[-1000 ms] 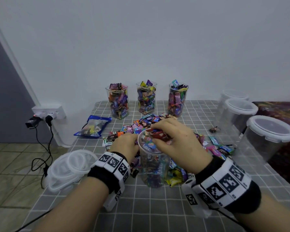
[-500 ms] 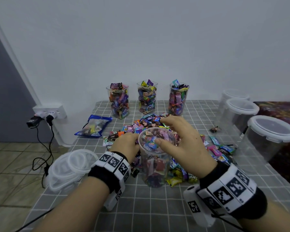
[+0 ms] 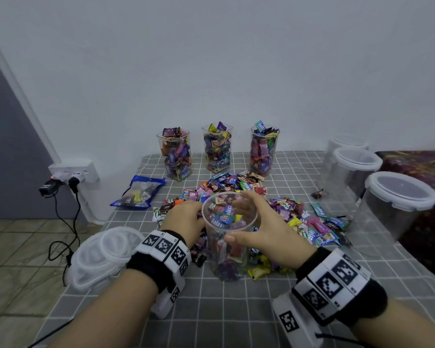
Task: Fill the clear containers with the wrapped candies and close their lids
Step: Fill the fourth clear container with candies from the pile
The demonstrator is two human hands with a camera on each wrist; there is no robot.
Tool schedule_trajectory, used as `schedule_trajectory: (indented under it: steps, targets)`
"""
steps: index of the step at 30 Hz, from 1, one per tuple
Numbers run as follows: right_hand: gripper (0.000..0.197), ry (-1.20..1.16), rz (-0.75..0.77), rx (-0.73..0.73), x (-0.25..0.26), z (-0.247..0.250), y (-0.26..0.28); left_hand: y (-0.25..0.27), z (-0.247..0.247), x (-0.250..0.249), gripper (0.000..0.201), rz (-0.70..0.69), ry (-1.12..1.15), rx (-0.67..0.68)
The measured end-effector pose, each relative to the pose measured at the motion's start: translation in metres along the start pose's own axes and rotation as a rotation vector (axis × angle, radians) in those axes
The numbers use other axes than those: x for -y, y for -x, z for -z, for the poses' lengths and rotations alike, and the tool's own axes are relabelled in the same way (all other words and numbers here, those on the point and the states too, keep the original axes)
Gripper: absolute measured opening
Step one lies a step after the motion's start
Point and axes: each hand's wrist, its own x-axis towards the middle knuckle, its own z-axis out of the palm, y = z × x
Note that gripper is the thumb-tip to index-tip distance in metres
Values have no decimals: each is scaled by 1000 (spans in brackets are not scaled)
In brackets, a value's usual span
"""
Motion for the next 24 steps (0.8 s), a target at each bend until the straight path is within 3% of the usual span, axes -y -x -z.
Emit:
schedule_trajectory:
  steps: [8, 15, 19, 24]
  targets:
    - [66, -8, -8, -6, 1, 0, 3, 10, 20, 12, 7, 126, 359, -165]
    - [67, -16, -12, -16, 0, -2, 3, 14, 69, -9, 17, 43, 625, -335]
    - [71, -10, -18, -22, -1, -2, 2, 22, 82, -32, 29, -65, 678, -286]
    - [79, -9, -18, -30, -4, -1, 2, 30, 75, -48, 25, -145, 624, -162]
